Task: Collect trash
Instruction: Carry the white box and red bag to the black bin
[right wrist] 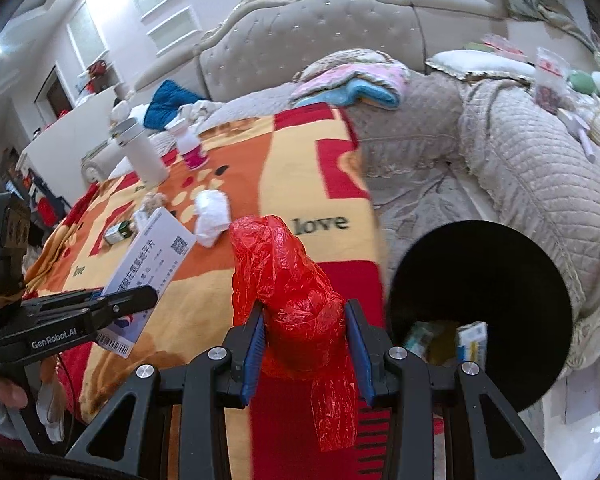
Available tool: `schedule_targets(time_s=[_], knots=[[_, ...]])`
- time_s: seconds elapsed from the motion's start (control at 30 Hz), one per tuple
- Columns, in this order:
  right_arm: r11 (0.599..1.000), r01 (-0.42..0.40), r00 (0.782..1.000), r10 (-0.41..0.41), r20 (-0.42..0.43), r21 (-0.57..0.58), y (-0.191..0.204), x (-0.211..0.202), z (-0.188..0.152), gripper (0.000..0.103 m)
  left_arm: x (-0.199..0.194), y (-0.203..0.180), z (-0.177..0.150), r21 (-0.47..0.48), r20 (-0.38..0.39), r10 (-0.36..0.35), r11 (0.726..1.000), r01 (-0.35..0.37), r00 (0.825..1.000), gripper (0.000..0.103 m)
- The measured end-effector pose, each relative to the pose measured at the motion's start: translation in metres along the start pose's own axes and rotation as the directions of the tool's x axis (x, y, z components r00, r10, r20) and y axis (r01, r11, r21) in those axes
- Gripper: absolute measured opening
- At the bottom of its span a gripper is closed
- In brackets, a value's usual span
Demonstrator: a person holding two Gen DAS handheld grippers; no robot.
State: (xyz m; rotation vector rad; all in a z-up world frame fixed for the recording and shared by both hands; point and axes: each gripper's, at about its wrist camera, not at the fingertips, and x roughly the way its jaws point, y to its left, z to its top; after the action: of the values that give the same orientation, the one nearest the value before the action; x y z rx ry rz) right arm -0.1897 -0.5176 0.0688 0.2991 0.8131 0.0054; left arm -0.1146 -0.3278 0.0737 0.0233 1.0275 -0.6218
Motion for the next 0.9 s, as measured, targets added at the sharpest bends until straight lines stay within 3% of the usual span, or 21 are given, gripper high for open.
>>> schedule_targets(time_s=[0.53,0.9], knots=[[0.984,0.118,0.993,-0.12,0.003,0.131,-0.086,-0.016,-0.004,0.037,0.047,-0.085,0.028,0.115,-0.052,-0.102,0.988,0.107,0.993,0.016],[0.964,0.155,0.988,-0.153,-0.028,0.215,-0.131,-0.003,-0.009,0.037,0.082,-0.122,0.038,0.12,-0.108,-0.178,0.974,0.191,0.978,0.016]])
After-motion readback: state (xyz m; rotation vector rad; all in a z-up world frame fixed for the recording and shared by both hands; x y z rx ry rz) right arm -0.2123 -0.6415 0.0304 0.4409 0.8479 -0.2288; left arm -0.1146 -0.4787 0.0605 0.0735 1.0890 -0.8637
